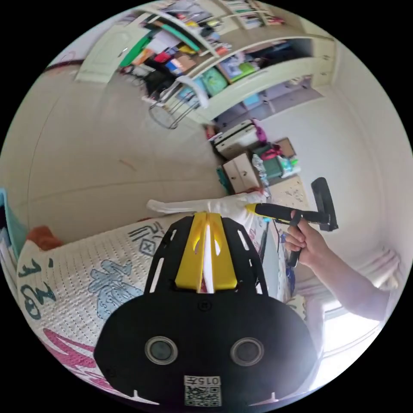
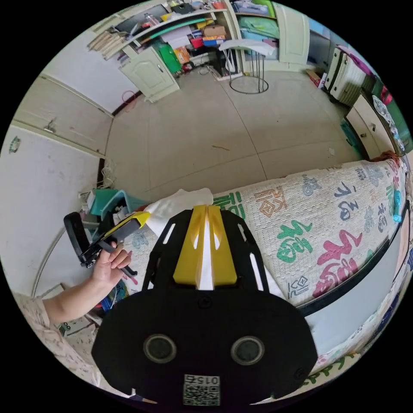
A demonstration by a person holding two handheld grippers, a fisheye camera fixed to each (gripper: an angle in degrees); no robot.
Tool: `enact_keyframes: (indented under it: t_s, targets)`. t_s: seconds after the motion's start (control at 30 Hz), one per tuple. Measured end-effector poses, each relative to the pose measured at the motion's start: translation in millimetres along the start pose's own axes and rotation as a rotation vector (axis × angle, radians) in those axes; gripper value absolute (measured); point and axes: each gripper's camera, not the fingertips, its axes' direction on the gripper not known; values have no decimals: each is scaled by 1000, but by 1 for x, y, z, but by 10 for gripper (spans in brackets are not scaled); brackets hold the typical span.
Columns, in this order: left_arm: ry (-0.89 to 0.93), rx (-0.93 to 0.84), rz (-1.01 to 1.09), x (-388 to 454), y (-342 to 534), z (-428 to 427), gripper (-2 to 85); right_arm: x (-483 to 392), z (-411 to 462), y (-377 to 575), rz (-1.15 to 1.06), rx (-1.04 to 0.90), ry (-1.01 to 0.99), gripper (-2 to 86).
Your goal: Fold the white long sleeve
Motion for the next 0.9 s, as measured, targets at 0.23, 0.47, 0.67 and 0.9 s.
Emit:
enact_keyframes:
  t_s: [0.23, 0.47, 0.67, 0.9]
  targets:
    - [239, -107, 483, 196, 73, -36, -6, 24, -142, 213, 39, 218, -56, -5]
    - [291, -505, 794, 331, 206, 4, -5, 40, -122, 457, 433, 52, -52, -1]
    - [185, -794, 961, 379, 295, 69, 5, 64, -47, 559, 710, -95, -12, 25]
    - [53, -967, 859, 407, 282, 108, 111, 76, -99, 600, 735, 50, 23, 63]
